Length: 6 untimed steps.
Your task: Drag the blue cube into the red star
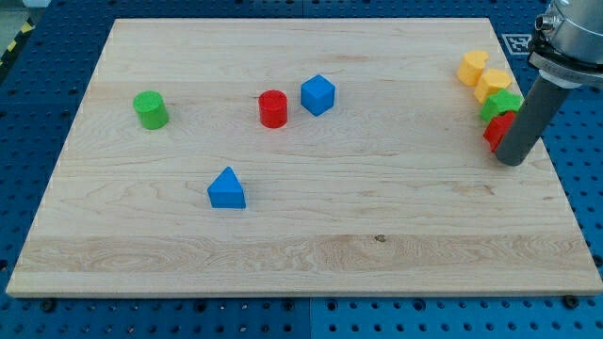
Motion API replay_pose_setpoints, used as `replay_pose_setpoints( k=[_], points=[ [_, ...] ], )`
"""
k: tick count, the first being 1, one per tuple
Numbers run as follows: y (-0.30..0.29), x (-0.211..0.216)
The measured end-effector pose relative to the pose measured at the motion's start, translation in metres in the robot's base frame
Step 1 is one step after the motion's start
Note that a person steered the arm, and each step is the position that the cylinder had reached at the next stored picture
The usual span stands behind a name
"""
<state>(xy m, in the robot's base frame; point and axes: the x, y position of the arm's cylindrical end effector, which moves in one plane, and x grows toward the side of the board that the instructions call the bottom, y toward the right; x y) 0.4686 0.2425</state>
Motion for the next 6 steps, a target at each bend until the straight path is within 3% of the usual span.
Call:
replay_pose_setpoints(
  k=[1,3,5,6],
  points=[
    [-0.04,0.003],
    [-0.08,-0.078],
    [-0.221,-0.138],
    [-0.26,-0.13]
  ],
)
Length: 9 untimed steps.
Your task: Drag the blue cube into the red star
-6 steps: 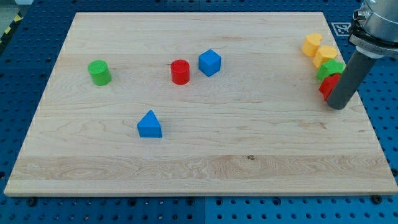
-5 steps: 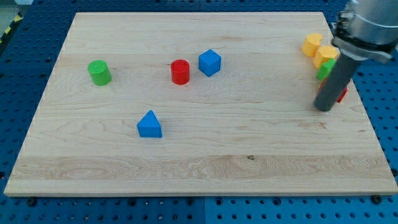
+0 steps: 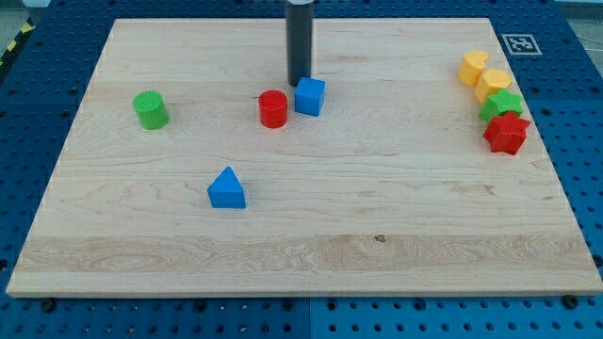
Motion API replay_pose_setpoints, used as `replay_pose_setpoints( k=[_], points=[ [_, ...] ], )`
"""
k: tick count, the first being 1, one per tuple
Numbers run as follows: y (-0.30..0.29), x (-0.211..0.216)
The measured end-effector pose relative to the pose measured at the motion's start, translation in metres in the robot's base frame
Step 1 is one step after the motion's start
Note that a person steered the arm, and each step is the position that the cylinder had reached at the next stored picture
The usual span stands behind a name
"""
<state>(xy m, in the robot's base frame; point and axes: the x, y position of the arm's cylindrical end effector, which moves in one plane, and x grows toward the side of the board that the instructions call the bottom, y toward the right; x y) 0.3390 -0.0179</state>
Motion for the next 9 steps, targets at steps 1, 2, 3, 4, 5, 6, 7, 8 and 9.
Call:
replay_pose_setpoints(
  k=[1,2,3,4,5,6,7,8,9],
  points=[
    [0.002,0.036],
    [0.022,0.084],
    [0.058,0.129],
    [0.085,0.138],
    [0.019,0.138],
    [-0.023,0.121],
    [-0.008,0.095],
    [0.021,0.088],
    [0.063,0.088]
  ],
)
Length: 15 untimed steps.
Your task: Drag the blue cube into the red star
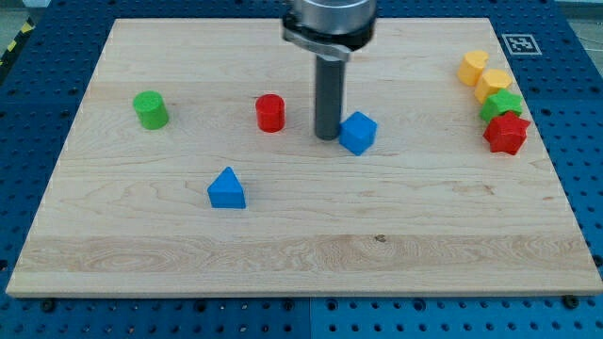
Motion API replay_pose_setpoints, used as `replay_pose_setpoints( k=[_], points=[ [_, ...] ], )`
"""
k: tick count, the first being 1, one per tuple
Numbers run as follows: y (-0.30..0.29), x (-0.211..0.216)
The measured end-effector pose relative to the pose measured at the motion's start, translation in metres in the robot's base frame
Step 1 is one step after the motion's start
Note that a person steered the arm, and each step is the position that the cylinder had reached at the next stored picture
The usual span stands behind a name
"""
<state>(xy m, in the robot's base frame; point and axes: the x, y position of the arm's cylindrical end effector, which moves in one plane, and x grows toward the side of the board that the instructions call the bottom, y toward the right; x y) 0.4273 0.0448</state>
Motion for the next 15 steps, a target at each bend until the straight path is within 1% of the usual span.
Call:
replay_pose_setpoints(
  k=[1,2,3,4,5,7,9,10,11,12,13,15],
  points=[
    [0.039,0.0],
    [0.041,0.0],
    [0.053,0.025],
    [0.09,0.051],
    [0.133,0.056],
    [0.139,0.052],
    [0.175,0.052],
    [0.177,0.056],
    [0.169,0.088],
    [0.194,0.108],
    [0.224,0.102],
    [0.227,0.077]
  ],
)
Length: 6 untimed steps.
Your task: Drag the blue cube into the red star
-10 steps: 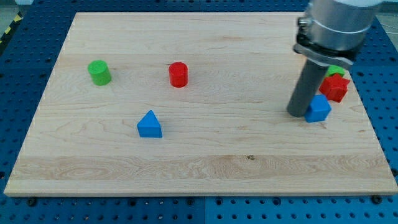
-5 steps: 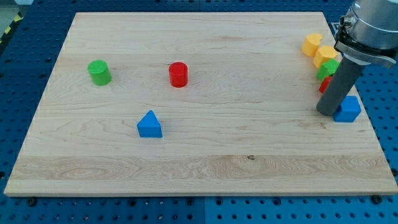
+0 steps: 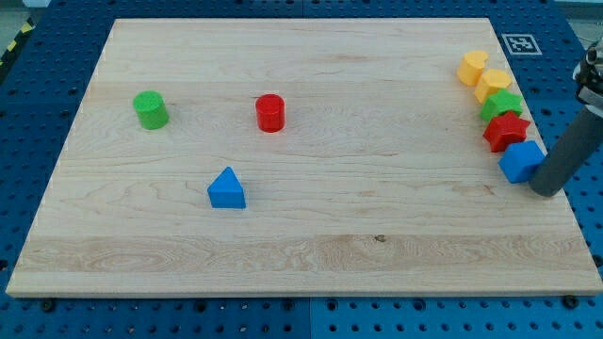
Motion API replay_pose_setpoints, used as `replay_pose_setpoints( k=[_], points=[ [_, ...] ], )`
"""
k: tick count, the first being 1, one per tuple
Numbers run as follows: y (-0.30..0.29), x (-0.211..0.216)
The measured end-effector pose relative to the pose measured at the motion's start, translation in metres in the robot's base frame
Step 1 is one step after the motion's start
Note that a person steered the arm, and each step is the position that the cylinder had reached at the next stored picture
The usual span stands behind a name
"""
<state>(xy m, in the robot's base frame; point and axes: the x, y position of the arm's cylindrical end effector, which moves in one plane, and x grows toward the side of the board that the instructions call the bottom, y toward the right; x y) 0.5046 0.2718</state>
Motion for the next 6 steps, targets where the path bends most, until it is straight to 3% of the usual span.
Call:
replay_pose_setpoints(
  k=[1,3,4,6],
  points=[
    [0.0,-0.013],
    [-0.017,0.029],
    [-0.072,0.004],
    [-0.163,-0.116]
  ],
)
